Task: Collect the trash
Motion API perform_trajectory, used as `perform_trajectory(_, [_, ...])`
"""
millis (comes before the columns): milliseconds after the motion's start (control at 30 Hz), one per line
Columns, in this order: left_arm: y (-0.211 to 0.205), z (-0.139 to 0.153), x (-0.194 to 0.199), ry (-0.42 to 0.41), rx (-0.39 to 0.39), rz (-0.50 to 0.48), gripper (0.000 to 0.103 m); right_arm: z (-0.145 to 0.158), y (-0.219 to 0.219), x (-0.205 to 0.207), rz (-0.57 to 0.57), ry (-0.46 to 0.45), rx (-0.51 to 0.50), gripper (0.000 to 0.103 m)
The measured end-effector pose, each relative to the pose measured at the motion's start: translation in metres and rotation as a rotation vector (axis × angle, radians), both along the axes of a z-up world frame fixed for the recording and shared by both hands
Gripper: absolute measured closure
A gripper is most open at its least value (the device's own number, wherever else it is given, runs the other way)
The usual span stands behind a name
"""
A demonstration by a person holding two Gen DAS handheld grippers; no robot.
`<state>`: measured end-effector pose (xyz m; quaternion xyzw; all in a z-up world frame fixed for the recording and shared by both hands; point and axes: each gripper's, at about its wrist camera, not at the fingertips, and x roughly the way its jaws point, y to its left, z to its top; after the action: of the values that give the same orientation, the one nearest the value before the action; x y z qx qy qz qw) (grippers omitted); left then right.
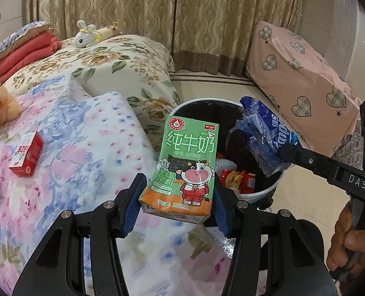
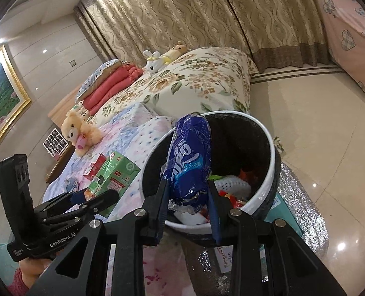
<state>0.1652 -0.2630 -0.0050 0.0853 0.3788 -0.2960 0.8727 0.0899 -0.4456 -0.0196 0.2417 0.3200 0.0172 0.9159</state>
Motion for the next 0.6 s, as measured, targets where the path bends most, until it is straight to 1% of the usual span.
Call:
perform_trajectory(267, [-0.022,0.001,0.003,-0.004,0.015,-0.024,0.052,-0.003,-0.010,0.007,-0.007,0.013,-0.006,0.073])
perform_trajectory(600, [-0.038,-0.001,0.011,0.001,0.027,-0.031,0.052,-0.005,-0.027,0.011,-0.021,0.031,-0.010,0.072])
